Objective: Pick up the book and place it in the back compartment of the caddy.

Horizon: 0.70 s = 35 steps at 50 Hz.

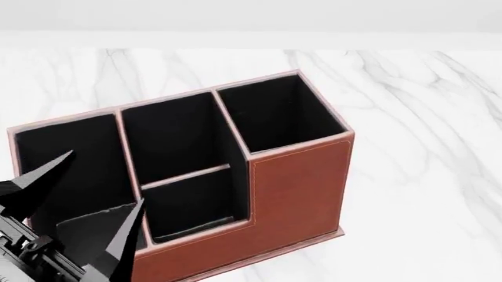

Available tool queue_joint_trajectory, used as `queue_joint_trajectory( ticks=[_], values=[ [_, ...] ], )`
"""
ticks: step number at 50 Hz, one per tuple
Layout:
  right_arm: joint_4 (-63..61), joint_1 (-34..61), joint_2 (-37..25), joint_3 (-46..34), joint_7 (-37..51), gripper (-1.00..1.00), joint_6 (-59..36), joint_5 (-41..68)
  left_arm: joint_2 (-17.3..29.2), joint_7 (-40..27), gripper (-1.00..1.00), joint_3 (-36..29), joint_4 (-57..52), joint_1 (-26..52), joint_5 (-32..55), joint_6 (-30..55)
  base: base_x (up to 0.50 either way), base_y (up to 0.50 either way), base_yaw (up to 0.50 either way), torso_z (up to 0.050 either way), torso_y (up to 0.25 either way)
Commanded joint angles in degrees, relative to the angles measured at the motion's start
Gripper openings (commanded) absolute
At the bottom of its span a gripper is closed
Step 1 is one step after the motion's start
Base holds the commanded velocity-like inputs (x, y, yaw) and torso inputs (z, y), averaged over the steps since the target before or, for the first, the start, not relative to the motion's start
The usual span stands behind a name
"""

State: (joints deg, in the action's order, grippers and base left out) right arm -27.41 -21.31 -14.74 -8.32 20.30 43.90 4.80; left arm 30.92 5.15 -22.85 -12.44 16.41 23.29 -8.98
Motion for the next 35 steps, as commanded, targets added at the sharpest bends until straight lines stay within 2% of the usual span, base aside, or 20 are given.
queue_joint_trajectory(
  ticks=[1, 7, 21, 35],
  values=[
    [-0.1, 0.1, -0.3, -0.5, 0.1, 1.0, -0.3, -0.2, -0.8, 6.2, 1.0, -4.0, 5.3, 5.6, 1.0, 2.7, 0.0, 0.0, 0.0, 0.0, 0.0],
    [0.0, 0.2, -0.3, -0.8, 0.1, 1.0, -0.4, -0.4, -1.0, 9.4, 1.0, -6.3, 7.3, 7.6, 0.7, 4.2, 0.0, 0.0, 0.0, 0.0, 0.0],
    [0.3, 0.4, -0.5, -1.2, 0.4, 1.0, -0.4, -0.6, -0.9, 17.0, 1.0, -7.8, 10.4, 10.2, 7.1, 6.4, 0.0, 0.0, 0.0, 0.0, 0.0],
    [0.6, 0.8, -0.7, -1.5, 0.7, 1.0, -0.7, -0.7, -1.1, 20.5, 1.0, -8.7, 12.0, 10.6, 9.3, 6.6, 0.0, 0.0, 0.0, 0.0, 0.0]
  ],
)
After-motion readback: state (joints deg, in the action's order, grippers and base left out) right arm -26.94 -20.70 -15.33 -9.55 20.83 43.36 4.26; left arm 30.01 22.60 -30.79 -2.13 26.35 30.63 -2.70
